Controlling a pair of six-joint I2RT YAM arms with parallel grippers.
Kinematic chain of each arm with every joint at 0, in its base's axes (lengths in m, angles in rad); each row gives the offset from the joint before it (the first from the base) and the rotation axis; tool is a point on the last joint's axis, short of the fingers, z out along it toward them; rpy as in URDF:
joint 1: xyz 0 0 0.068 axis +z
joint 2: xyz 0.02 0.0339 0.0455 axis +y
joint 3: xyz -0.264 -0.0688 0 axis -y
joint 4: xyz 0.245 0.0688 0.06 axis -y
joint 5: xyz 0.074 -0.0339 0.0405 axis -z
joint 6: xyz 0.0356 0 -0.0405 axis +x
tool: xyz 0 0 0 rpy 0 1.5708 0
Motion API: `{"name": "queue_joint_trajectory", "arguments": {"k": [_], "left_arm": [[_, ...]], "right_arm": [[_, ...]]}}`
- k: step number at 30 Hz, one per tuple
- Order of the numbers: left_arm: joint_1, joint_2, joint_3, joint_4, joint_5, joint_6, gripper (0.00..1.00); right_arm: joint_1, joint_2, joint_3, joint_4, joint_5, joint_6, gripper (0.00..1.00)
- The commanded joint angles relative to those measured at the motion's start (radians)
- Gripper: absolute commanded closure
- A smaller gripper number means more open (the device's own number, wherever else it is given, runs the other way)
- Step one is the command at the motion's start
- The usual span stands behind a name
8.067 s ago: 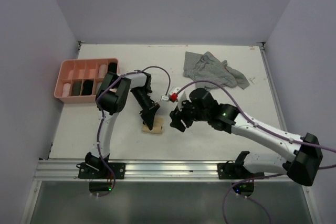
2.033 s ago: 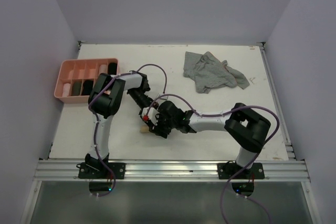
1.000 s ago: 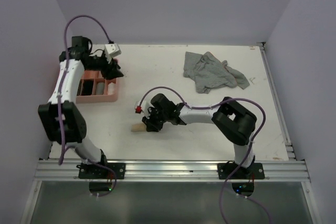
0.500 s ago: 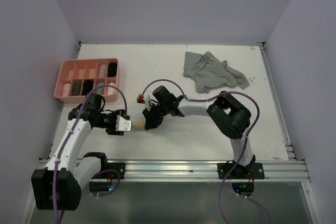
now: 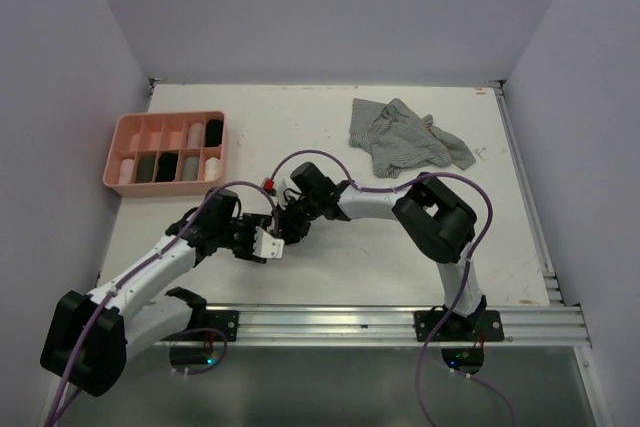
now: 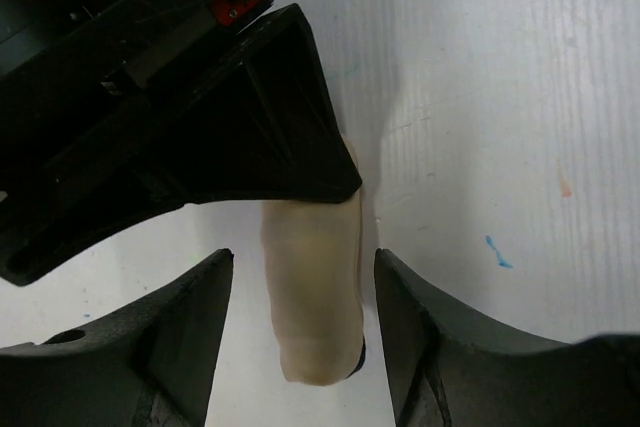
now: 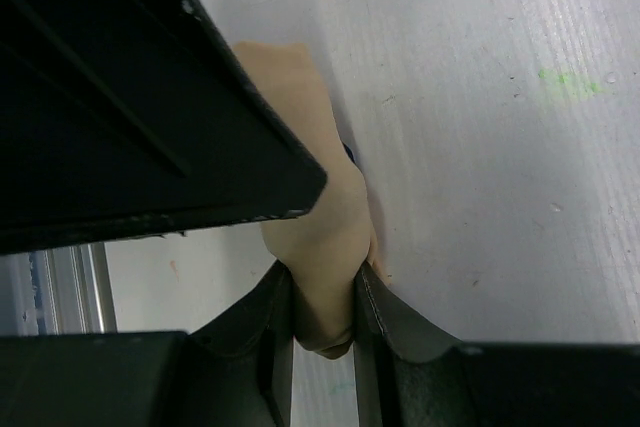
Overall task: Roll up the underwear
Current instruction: Place the rolled underwear into the container
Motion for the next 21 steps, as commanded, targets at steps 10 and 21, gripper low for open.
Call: {"name": "queue_joint_trajectory", "arguments": {"k": [10,21], "left_arm": [[-0.076,0.245,0.005,0.177,-0.124,-0.029,0.41],[-0.079,0.416,0.083,0.026,-0.154,0.032,0.91]], "right_arm": [[-0.004,0.095,-0.030,-0.133,0.070,-0.009,1.00],[-0.024,0.063,-0.046,-0.116,0.079,0.023,0.96]]}}
